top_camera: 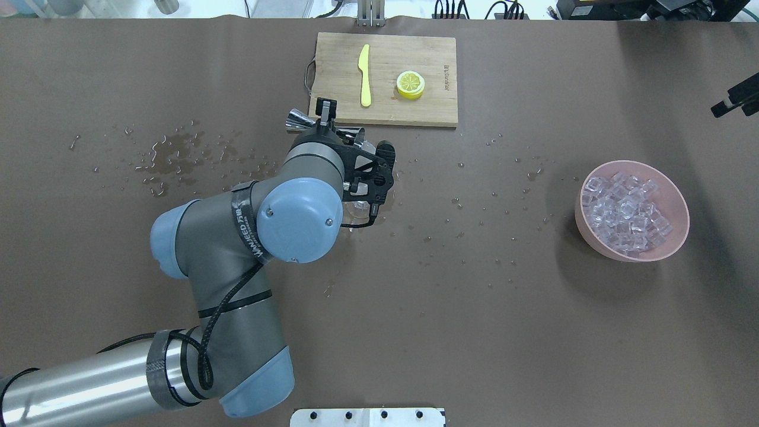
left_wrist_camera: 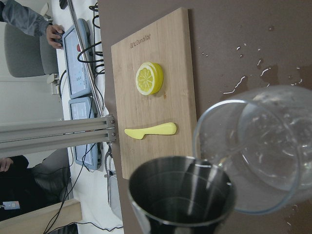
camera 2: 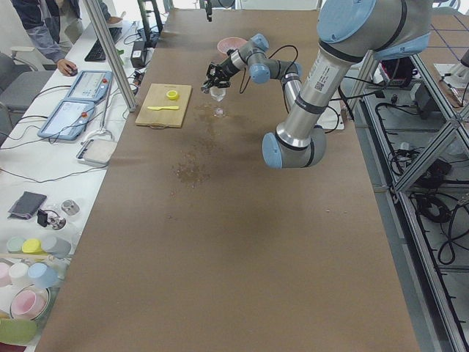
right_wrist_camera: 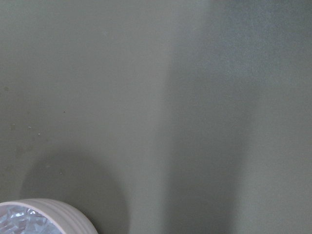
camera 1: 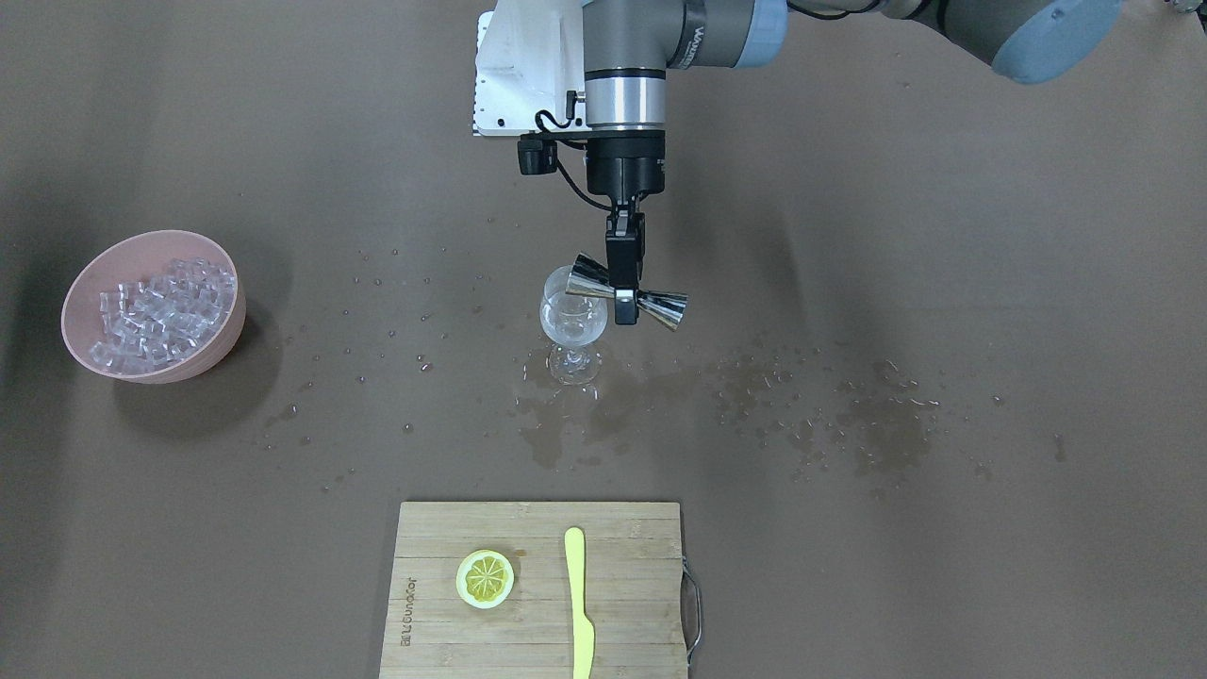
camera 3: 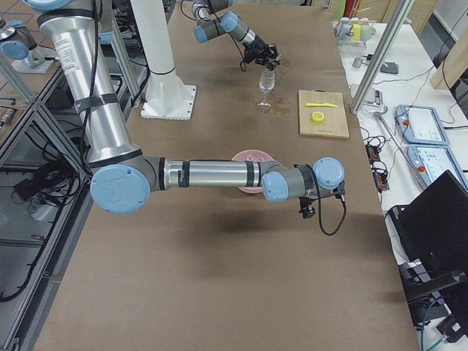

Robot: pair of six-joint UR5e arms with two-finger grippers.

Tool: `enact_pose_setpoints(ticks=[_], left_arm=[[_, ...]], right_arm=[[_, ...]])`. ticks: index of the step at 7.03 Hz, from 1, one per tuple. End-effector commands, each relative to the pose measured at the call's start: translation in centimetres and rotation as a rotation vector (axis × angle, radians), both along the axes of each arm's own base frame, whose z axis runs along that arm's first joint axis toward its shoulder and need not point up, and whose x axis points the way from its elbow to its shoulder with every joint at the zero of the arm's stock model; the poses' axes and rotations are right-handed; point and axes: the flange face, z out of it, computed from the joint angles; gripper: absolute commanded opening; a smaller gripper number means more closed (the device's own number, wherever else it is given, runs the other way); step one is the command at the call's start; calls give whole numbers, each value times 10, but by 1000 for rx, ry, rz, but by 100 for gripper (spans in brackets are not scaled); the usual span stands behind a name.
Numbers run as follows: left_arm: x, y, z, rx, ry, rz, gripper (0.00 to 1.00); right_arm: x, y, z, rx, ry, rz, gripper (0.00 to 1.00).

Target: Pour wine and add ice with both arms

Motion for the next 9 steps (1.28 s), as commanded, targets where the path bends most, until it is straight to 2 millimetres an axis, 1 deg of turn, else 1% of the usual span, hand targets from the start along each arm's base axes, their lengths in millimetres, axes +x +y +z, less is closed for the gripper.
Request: enact_pose_setpoints(ticks=[1,3,4,5,6,7,8,9], left_arm=[[1,0,-17,-5,-89,23,0],[2,-1,-12,-2,-115,33,0],[-1,-2,-14,-4,-91,22,0],[-21,-6,-12,-36,7,-48,0],[-62,-15,30,-63,148,-142,0],[-97,-26,74,-19,263,-183,0],[-126,-32,125,1,379,-224,0],[-138,-32,179,-24,509,-267,0]], right_arm=[[0,0,0,-1,0,1,100],[0,0,0,-1,-1,0,100],[0,0,0,-1,-1,0,100],[0,0,-1,2,-2,-1,100],[0,0,-1,2,-2,-1,100],[0,-1,-5,9,-3,-1,100],[0,-2,-7,14,-2,0,100],[0,-3,-9,17,-2,0,100]])
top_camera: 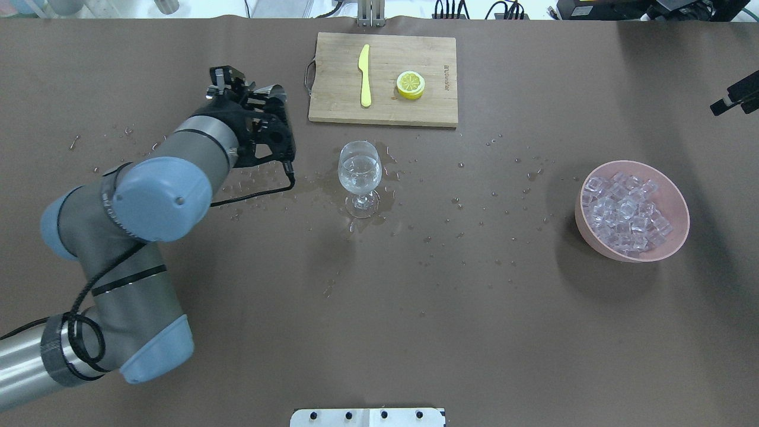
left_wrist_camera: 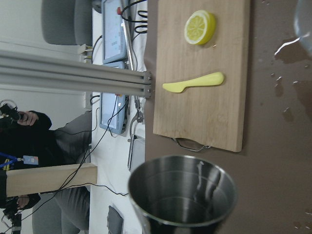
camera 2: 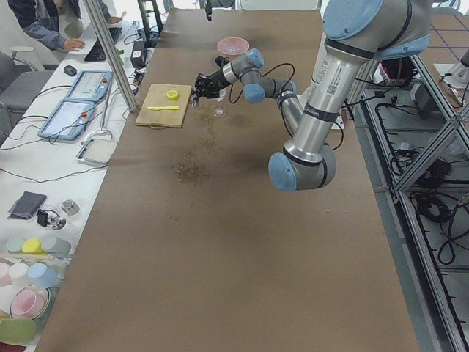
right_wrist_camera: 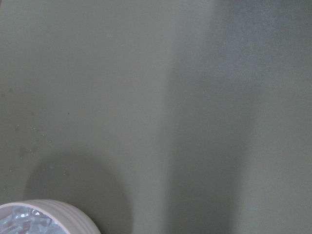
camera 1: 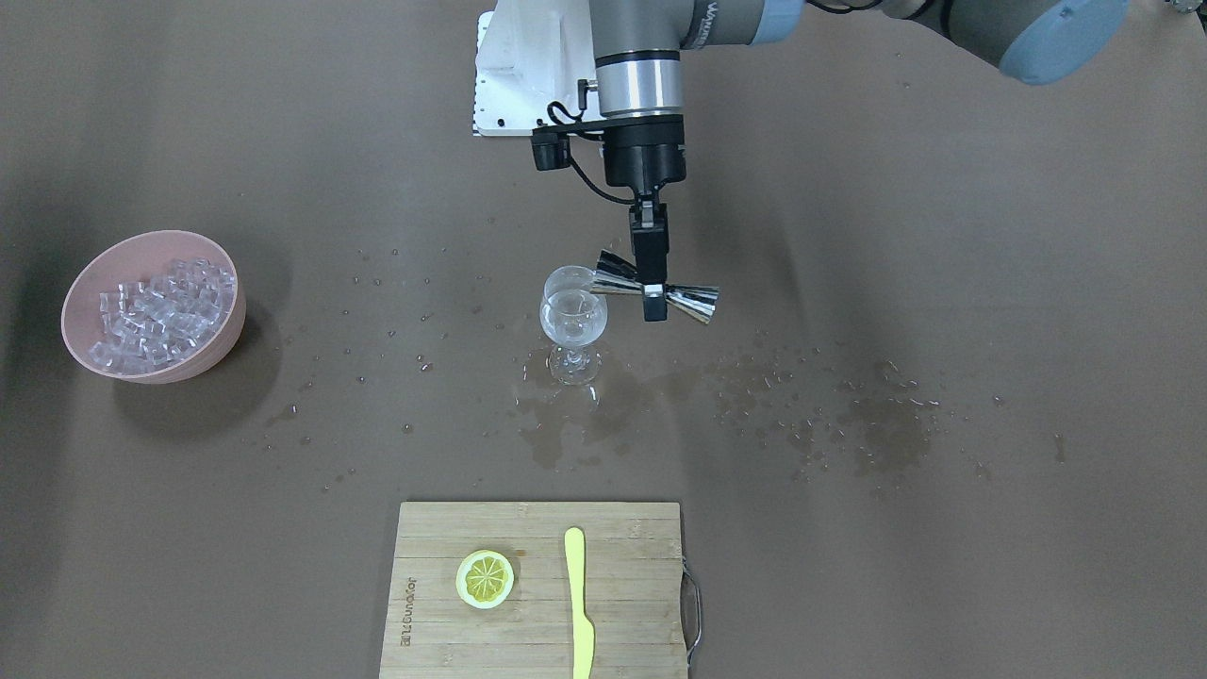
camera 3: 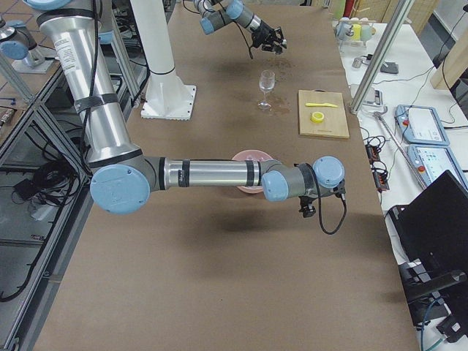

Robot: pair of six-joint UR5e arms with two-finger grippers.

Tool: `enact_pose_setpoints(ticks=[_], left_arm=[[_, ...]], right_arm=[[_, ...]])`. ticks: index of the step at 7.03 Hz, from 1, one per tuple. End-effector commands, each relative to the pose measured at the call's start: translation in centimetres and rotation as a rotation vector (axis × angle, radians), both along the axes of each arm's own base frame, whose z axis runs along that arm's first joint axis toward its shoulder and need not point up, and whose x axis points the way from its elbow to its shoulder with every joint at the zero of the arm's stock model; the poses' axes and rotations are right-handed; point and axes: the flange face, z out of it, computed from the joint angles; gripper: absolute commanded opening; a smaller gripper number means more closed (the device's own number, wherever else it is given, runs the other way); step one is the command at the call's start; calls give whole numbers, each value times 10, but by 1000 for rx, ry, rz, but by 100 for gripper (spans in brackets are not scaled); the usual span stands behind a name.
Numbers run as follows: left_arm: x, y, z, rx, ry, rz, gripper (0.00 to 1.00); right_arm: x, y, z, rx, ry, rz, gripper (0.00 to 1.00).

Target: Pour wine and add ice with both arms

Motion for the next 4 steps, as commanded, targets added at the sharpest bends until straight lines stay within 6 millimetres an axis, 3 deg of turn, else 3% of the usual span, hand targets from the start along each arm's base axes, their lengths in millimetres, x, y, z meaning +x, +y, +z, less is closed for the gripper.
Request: enact_pose_setpoints(ticks=[1,2,3,4], left_arm=[[-37,0,111,-33,332,-84,0],[-64,1,174,-130,555,-77,0],[-70,-2,227,-161,703,-58,0],[-76,-4,288,-157,721,-68,0]], right_arm=[[0,-1,-4,8,-1,0,100],[0,-1,-3,6,-2,0,100],[0,0,-2,5,0,0,100],[0,1,-1,3,0,0,100]])
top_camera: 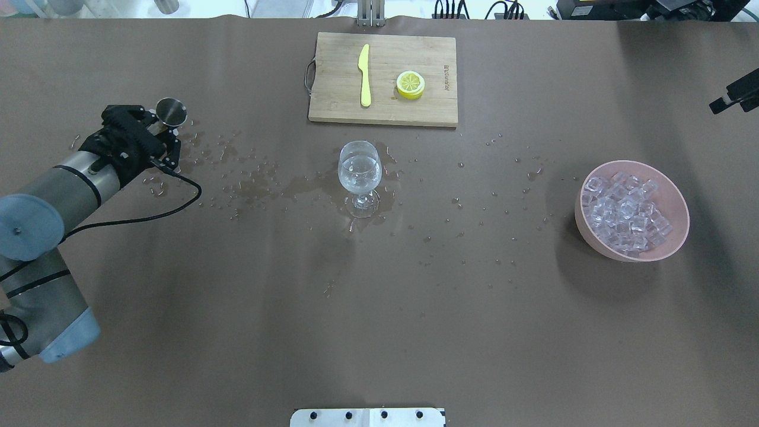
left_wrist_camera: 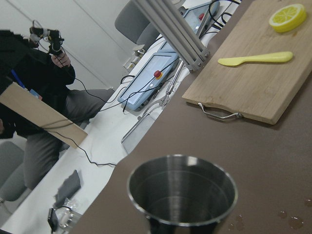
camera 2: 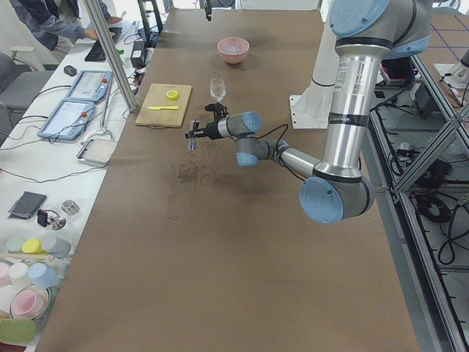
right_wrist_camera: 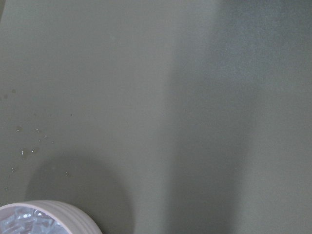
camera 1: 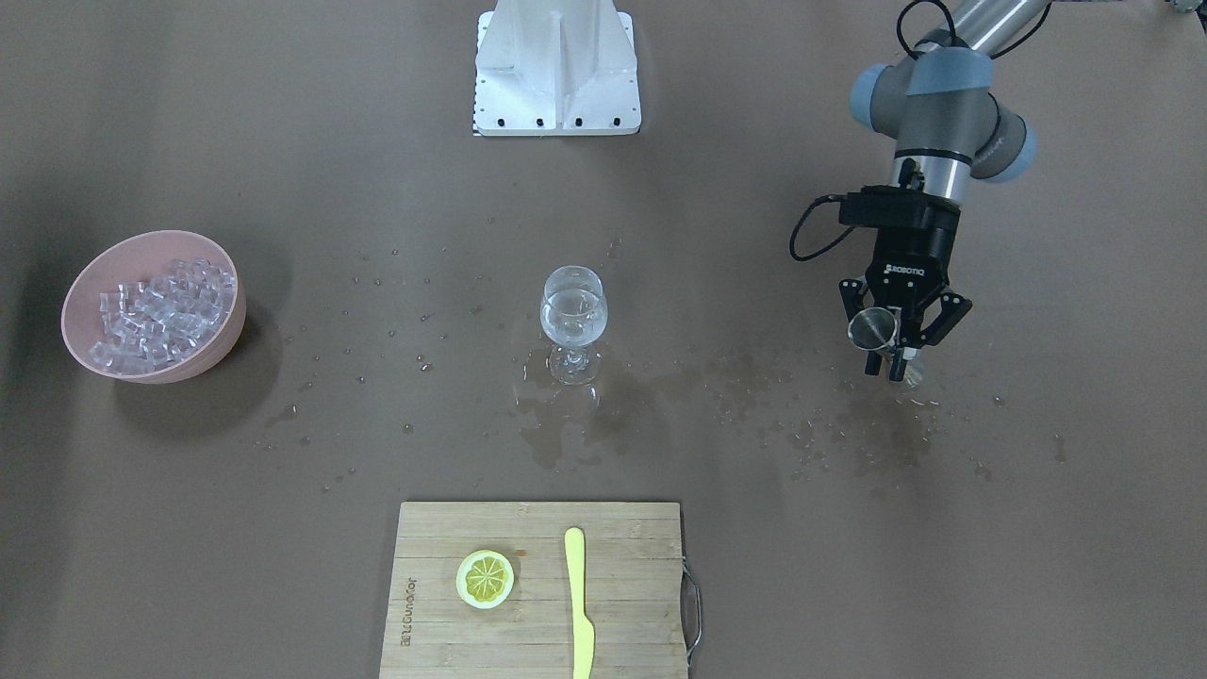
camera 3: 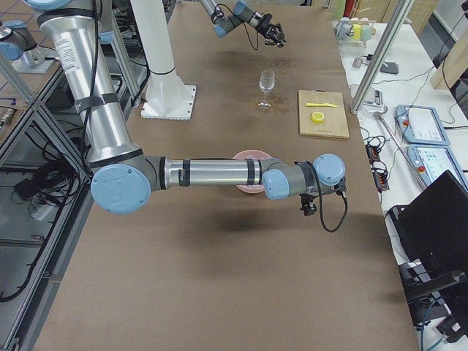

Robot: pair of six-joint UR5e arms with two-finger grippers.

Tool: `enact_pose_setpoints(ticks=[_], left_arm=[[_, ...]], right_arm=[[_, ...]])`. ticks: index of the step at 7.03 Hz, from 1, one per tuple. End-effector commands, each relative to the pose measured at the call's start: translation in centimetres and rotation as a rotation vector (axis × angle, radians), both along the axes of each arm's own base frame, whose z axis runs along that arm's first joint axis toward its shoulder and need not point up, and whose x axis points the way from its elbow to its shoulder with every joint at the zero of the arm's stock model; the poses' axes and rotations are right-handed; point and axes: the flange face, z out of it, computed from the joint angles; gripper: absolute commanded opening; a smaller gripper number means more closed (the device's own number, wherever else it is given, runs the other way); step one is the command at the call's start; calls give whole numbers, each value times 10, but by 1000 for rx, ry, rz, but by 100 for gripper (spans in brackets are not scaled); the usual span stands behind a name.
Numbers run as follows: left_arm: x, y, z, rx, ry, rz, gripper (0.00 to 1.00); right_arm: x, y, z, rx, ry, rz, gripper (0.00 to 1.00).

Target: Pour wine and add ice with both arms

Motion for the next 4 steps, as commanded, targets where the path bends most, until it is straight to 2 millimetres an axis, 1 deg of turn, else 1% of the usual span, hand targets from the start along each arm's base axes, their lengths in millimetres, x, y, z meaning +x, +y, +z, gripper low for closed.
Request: enact_pose_setpoints(ticks=[1,2,3,4], left_arm=[[-23,-5,102,-57,155,-34,0],[-36,-15,102,-99,232,-75,0],[-46,-17,116,-158,295,-100,0],[-55,-5,160,-186,315,-55,0]], right_arm=[[0,2,-4,8,1,1,100],[3,4,-8,17,-1,4,100],[3,9,-10,25,3,5,100],[4,10,-7,21,6,6,100]])
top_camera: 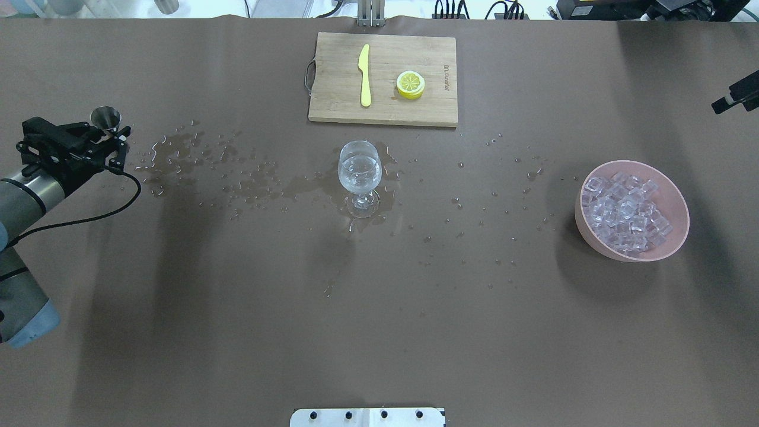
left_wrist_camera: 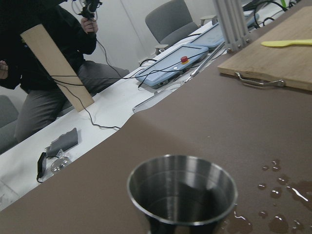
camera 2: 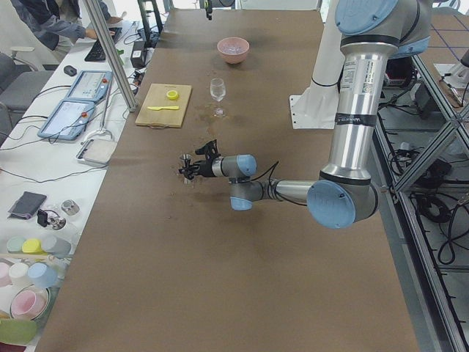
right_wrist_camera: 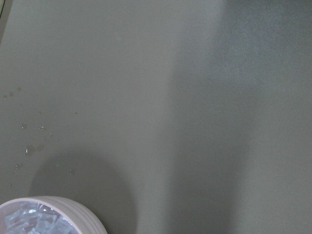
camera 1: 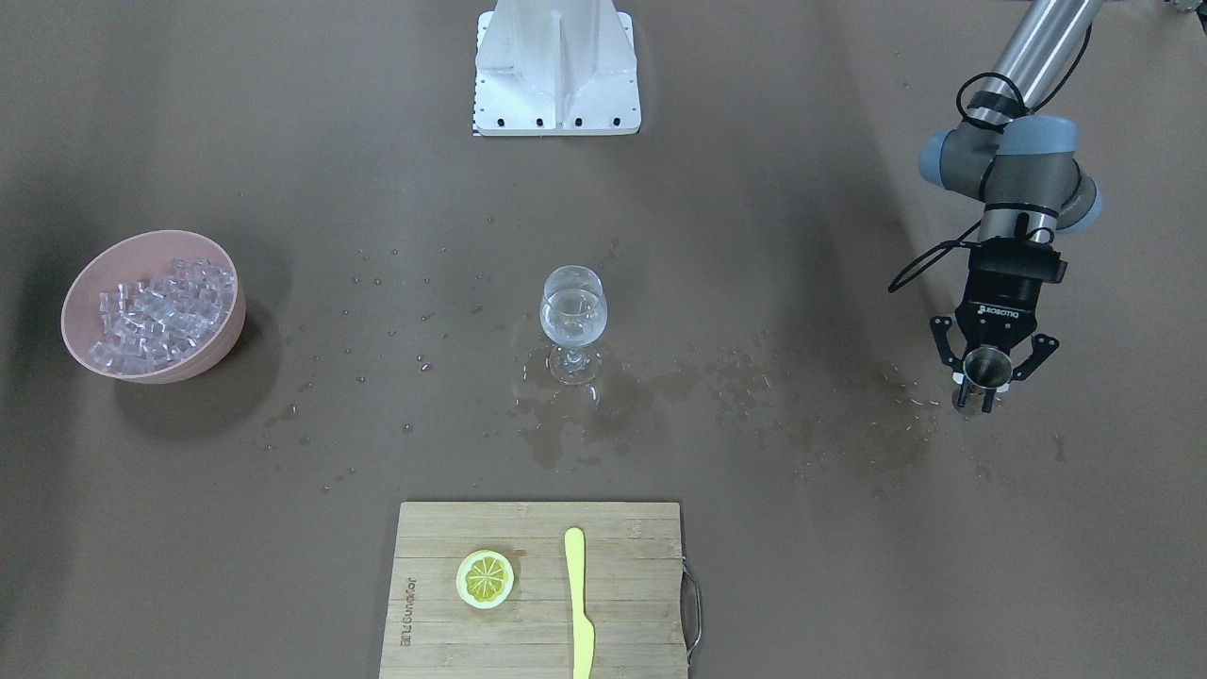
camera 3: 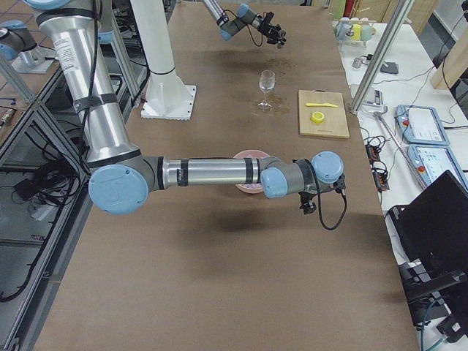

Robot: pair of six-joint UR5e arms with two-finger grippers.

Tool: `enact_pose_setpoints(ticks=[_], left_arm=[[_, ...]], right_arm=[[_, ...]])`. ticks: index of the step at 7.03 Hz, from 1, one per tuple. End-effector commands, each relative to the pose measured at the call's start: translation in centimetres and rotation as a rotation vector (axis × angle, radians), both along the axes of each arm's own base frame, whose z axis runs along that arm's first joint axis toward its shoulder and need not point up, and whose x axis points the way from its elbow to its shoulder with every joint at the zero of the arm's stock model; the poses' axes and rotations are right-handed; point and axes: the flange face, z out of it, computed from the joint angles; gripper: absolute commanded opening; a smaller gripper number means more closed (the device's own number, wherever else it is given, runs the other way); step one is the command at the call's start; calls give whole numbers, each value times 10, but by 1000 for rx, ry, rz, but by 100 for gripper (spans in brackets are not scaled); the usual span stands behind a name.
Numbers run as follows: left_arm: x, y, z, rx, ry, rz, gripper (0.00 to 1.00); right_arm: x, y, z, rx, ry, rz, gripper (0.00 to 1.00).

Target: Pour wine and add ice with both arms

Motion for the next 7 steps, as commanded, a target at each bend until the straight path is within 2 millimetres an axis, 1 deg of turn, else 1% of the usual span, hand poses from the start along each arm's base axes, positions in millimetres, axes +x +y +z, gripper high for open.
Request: enact_pose_setpoints(ticks=[1,2,3,6,7], left_arm=[[-19,3,39,-60,101,38,0],[-22,2,42,-95,136,48,0],[-24,-3,41,-133,169,48,0],[-24,-1,45,-194,230,55,0],[-30,-3,48,-215,221,88,70]], right_arm=[[1,3,1,1,5,2,100],[1,5,4,-4,4,1,100],[1,5,3,-2,4,1,100],[2,7,1,2,3,1,100],[2,8,3,-1,4,1,100]])
